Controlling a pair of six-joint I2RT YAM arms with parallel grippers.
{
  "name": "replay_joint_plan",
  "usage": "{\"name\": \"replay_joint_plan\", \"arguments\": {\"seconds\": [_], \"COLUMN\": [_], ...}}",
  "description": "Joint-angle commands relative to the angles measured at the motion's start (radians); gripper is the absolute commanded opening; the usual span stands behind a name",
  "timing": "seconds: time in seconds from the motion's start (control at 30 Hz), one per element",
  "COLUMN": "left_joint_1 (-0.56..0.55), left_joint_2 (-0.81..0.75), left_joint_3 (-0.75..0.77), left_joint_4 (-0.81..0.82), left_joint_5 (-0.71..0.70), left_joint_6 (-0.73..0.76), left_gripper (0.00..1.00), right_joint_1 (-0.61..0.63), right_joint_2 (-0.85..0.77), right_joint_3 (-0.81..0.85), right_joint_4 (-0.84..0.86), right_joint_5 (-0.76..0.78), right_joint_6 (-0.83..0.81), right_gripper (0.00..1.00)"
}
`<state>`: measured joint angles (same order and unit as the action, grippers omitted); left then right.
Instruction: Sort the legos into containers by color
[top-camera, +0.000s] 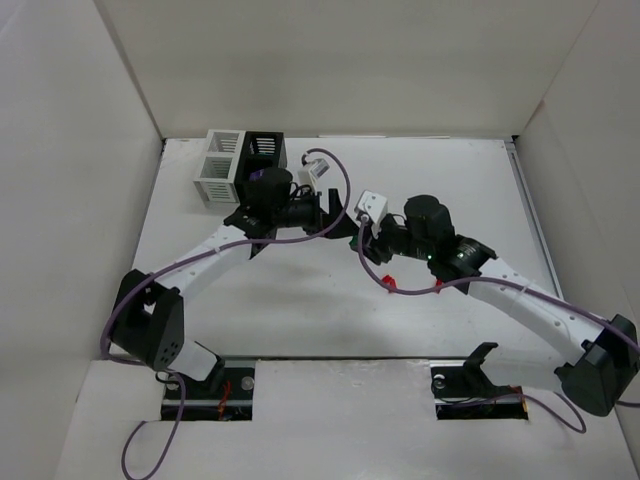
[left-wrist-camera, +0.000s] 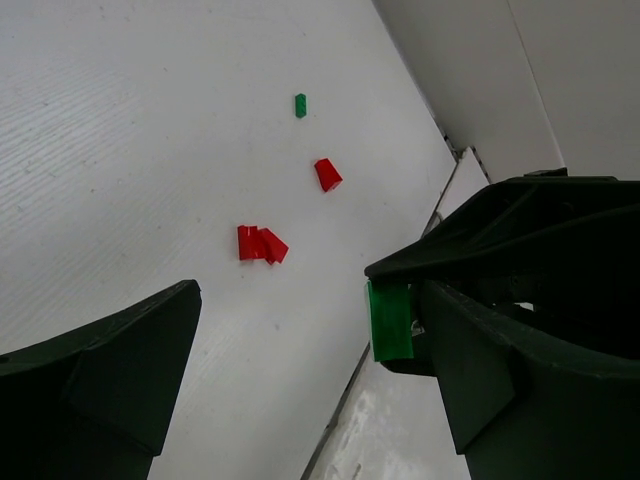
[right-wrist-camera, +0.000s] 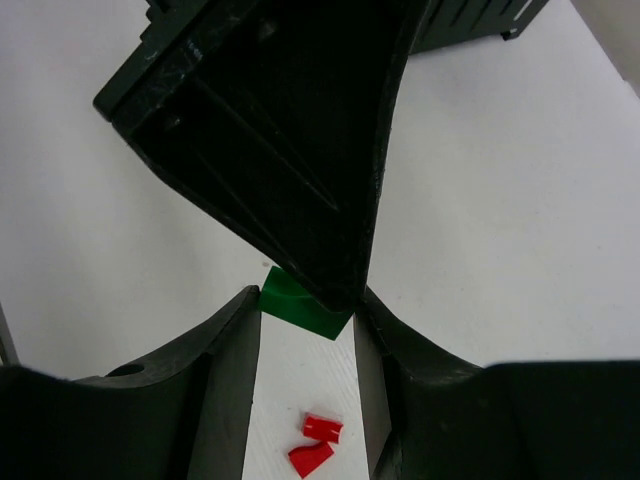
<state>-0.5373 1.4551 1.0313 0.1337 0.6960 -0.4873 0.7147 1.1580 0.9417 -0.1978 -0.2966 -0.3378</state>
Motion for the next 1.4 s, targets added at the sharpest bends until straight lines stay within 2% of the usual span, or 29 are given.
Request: {"name": "replay_joint_plan", "arguments": {"seconds": [0.0, 0.03, 0.27, 0.37, 0.5, 0.63, 1.03, 1.2, 1.37], "left_joint_1": [-0.032, -0.032, -0.061, -0.061, -0.061, -0.052, -0.081, -0.081, -0.118], "left_joint_2": [0.005, 0.016, 0.034, 0.034, -0.012, -0.067, -0.055, -0.045, -0.045], "left_joint_3": [0.068, 0.069, 0.087, 0.087, 0.087, 0.087, 0.078, 0.087, 0.087], "left_joint_4": [0.018, 0.009, -0.016, -0.025, -0.063, -0.075, -0.077, -0.077, -0.077], "left_joint_5": [-0.006, -0.006, -0.006, 0.010, -0.070, -0.090, -0.055, -0.055, -0.027], "left_joint_6": [0.010, 0.021, 0.039, 0.039, 0.058, 0.058, 0.081, 0.092, 0.102], "left_gripper": [0.89, 0.89, 0.70, 0.70, 0.74, 0.75, 0.75, 0.66, 0.47], "right_joint_1": [0.015, 0.015, 0.015, 0.015, 0.015, 0.015, 0.015, 0.015, 0.015], "right_joint_2": [0.003, 0.012, 0.040, 0.040, 0.026, -0.007, 0.046, 0.046, 0.046], "right_joint_3": [0.065, 0.077, 0.097, 0.097, 0.074, 0.051, 0.123, 0.132, 0.132], "right_joint_4": [0.055, 0.055, 0.064, 0.064, 0.064, 0.064, 0.064, 0.064, 0.064], "right_joint_5": [0.017, 0.017, 0.059, 0.059, 0.059, 0.039, -0.012, 0.001, 0.019], "right_joint_6": [-0.030, -0.030, -0.030, -0.030, -0.030, -0.030, -0.070, -0.081, -0.081], "right_gripper": [0.37, 0.37, 0.37, 0.36, 0.36, 0.36, 0.36, 0.36, 0.36]}}
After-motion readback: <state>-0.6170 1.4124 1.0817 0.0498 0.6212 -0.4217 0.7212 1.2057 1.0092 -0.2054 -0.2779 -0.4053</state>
